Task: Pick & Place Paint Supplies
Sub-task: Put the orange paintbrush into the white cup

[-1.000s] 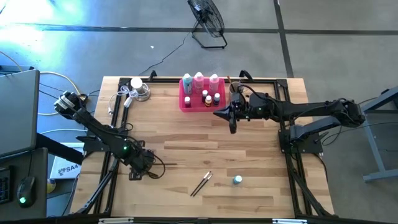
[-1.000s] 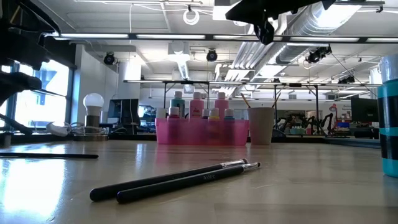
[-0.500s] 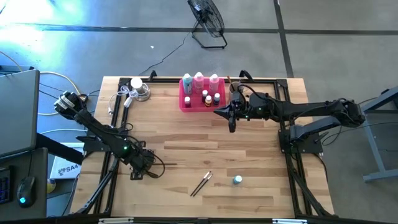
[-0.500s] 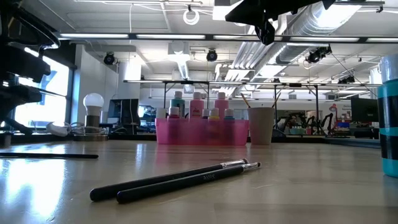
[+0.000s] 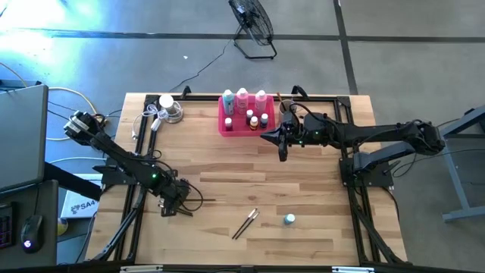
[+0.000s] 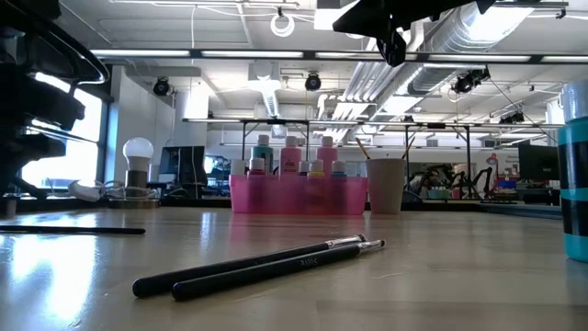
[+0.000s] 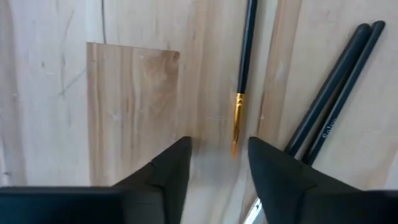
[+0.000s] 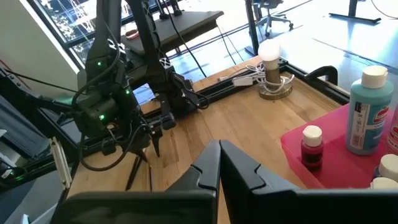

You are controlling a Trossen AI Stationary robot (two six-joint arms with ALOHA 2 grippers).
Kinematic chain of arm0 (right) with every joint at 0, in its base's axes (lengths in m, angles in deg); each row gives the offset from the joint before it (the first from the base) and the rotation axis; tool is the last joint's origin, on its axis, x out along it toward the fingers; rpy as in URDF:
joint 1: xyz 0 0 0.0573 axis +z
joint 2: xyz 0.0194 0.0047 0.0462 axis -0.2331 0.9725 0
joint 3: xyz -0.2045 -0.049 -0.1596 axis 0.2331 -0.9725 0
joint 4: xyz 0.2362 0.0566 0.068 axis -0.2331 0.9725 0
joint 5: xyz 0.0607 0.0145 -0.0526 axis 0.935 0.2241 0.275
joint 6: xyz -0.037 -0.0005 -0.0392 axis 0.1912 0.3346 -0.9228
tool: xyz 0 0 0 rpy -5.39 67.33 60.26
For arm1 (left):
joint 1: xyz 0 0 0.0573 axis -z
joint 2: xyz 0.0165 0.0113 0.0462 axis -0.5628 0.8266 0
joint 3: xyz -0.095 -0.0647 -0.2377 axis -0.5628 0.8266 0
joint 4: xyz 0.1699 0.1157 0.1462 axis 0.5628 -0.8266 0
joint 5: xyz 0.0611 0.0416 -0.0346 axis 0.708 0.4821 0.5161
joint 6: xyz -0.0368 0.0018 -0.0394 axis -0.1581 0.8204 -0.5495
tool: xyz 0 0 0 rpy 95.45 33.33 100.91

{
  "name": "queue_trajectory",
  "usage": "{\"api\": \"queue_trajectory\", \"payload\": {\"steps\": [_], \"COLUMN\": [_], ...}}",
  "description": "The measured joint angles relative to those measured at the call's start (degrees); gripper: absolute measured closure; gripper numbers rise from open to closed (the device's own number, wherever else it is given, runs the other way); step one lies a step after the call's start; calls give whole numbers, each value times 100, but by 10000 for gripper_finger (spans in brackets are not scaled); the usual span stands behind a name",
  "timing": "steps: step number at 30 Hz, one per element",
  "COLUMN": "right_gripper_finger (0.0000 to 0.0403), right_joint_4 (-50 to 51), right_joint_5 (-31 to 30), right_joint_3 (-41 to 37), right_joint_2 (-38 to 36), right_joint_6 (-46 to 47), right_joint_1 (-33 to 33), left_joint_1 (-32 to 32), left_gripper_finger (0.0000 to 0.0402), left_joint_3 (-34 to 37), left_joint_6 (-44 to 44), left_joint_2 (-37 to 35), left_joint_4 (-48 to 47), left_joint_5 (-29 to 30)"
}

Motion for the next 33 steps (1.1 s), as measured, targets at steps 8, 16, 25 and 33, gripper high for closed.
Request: {"api": "queue_trajectory", "payload": {"steps": [8, 16, 25, 33], "right_gripper_finger": [401, 401, 401, 401], "right_joint_4": [0, 0, 2, 2], "right_joint_5": [0, 0, 1, 2], "right_joint_3": [0, 0, 0, 0], "right_joint_2": [0, 0, 0, 0], "right_joint_6": [-14, -48, -49, -50], "right_joint_1": [0, 0, 0, 0], "left_joint_1": [0, 0, 0, 0], "left_gripper_finger": [342, 389, 401, 401], "left_joint_3": [7, 9, 9, 9], "left_joint_6": [-2, -50, -46, -46], "left_joint_2": [7, 11, 11, 11], "left_joint_4": [-64, -10, 6, 6], "left_joint_5": [94, 183, 197, 148]}}
